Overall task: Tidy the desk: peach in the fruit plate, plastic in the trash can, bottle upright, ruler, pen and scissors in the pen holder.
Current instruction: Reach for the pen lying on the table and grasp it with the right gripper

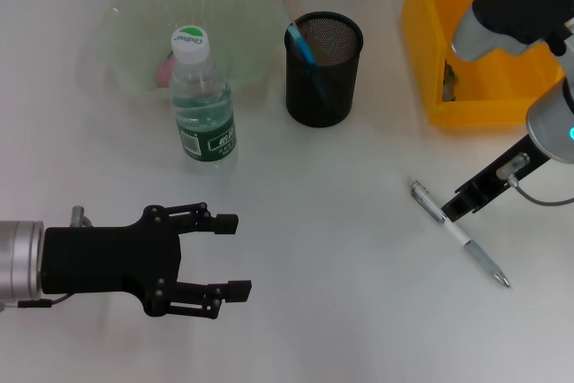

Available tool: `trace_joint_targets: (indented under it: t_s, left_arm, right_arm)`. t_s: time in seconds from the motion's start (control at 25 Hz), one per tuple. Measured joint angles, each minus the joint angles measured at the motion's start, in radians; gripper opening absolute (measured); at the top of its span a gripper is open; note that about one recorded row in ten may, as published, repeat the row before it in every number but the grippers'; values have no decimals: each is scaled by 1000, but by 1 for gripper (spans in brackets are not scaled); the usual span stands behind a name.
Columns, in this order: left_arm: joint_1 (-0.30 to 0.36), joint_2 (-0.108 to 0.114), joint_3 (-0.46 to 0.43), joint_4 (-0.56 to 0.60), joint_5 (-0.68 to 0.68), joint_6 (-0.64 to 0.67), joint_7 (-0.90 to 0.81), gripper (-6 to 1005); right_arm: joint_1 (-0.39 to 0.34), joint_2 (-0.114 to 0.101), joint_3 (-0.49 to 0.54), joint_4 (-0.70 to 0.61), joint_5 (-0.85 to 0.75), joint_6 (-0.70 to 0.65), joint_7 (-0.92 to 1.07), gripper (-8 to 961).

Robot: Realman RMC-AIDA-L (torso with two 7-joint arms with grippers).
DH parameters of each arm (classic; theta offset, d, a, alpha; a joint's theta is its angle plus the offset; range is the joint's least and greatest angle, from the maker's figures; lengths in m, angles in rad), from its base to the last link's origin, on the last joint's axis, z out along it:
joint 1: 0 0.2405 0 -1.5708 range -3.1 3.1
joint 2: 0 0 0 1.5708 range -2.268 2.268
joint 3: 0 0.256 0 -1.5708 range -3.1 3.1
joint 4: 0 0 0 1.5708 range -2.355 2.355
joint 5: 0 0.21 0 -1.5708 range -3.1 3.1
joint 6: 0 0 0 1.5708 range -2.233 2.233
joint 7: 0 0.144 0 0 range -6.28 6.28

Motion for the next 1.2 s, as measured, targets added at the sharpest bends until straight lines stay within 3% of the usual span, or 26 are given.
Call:
trace_joint_targets:
  t_s: [0.12, 1.2]
  left_arm:
    - [2, -1, -1, 0, 0, -5, 1, 859]
    - [4, -6, 1, -4, 0, -41, 3, 859]
  right_arm:
    - [0, 1, -21, 25, 15, 26, 6, 358]
    - [2, 1, -75, 68, 18, 71, 9, 242]
